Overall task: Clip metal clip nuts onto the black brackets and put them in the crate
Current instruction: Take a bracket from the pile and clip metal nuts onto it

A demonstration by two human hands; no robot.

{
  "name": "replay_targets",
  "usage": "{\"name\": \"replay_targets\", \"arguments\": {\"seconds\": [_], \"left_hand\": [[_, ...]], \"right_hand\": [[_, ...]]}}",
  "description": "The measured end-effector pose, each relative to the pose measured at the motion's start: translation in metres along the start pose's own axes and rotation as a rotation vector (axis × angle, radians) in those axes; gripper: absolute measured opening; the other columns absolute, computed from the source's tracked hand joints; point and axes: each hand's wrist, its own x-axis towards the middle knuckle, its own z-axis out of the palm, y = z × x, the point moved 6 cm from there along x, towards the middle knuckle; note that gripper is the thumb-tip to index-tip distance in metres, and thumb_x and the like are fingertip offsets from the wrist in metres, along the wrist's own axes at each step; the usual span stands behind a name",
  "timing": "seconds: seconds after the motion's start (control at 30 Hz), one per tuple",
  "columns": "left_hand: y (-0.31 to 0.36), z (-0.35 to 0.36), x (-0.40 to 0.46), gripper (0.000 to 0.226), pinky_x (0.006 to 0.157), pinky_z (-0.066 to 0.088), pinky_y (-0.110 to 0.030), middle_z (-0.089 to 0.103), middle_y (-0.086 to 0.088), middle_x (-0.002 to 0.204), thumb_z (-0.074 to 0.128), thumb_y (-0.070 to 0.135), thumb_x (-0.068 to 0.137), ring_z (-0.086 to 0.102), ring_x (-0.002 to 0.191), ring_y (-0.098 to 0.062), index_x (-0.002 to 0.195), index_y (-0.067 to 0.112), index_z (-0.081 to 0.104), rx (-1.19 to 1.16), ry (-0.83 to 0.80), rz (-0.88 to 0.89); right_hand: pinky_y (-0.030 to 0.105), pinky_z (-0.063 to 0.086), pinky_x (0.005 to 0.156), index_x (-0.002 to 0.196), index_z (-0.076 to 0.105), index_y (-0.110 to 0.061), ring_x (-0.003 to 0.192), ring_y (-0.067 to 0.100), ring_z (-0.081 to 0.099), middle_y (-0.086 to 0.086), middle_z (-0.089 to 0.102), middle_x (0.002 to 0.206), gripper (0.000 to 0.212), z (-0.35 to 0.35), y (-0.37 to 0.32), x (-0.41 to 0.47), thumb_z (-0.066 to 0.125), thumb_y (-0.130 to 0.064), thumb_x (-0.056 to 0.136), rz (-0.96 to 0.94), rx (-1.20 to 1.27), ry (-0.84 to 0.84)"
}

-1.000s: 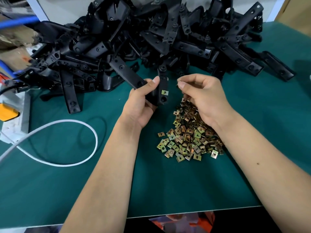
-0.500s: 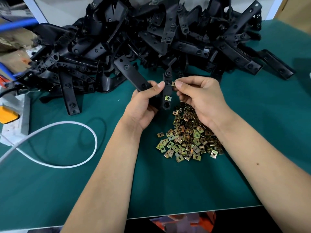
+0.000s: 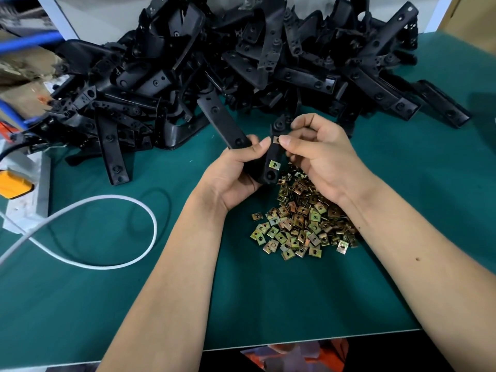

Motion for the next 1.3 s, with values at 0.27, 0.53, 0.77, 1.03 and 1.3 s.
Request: {"name": "replay_targets", "arguments": {"seconds": [0.27, 0.53, 0.77, 1.03, 1.3], "left_hand": [[0.000, 0.003, 0.006, 0.022, 0.076, 0.058, -0.040, 0.068, -0.008, 0.094, 0.069, 0.012, 0.093, 0.066, 0.095, -0.027, 0.077, 0.016, 0.055, 0.131, 0.052, 0.075], [0.006, 0.004, 0.005, 0.021, 0.068, 0.062, -0.035, 0.072, -0.018, 0.103, 0.075, 0.005, 0.089, 0.075, 0.090, -0.039, 0.097, 0.014, 0.057, 0.310, -0.005, 0.119], [0.007, 0.006, 0.005, 0.034, 0.068, 0.061, -0.034, 0.072, -0.010, 0.099, 0.081, 0.003, 0.078, 0.074, 0.087, -0.029, 0.096, 0.018, 0.056, 0.323, -0.030, 0.125], [0.006, 0.005, 0.002, 0.023, 0.059, 0.054, -0.027, 0.071, -0.018, 0.096, 0.070, 0.003, 0.088, 0.070, 0.069, -0.028, 0.092, 0.020, 0.054, 0.299, -0.013, 0.055], [0.002, 0.012, 0.006, 0.033, 0.076, 0.063, -0.039, 0.070, -0.004, 0.090, 0.071, -0.006, 0.087, 0.072, 0.087, -0.022, 0.096, 0.019, 0.051, 0.429, -0.057, 0.124]], "right_hand": [[0.026, 0.052, 0.067, 0.101, 0.061, -0.008, 0.067, 0.012, 0.062, 0.001, 0.067, 0.073, 0.022, -0.010, -0.003, 0.001, 0.077, 0.000, 0.088, -0.087, -0.148, 0.132], [0.026, 0.058, 0.074, 0.093, 0.068, -0.014, 0.072, 0.007, 0.068, -0.001, 0.076, 0.077, 0.012, -0.015, -0.013, 0.002, 0.078, -0.011, 0.087, -0.266, -0.384, 0.274], [0.032, 0.062, 0.078, 0.090, 0.068, -0.018, 0.077, 0.008, 0.070, -0.002, 0.077, 0.079, 0.014, -0.017, -0.011, 0.003, 0.079, -0.009, 0.086, -0.254, -0.361, 0.257], [0.034, 0.061, 0.068, 0.096, 0.068, -0.009, 0.073, 0.018, 0.073, 0.004, 0.076, 0.081, 0.005, -0.014, -0.010, 0.002, 0.066, -0.004, 0.096, -0.199, -0.260, 0.207], [0.029, 0.060, 0.072, 0.096, 0.069, -0.018, 0.076, 0.010, 0.073, -0.005, 0.076, 0.078, 0.033, -0.019, -0.015, 0.001, 0.087, -0.038, 0.077, -0.236, -0.436, 0.323]]}}
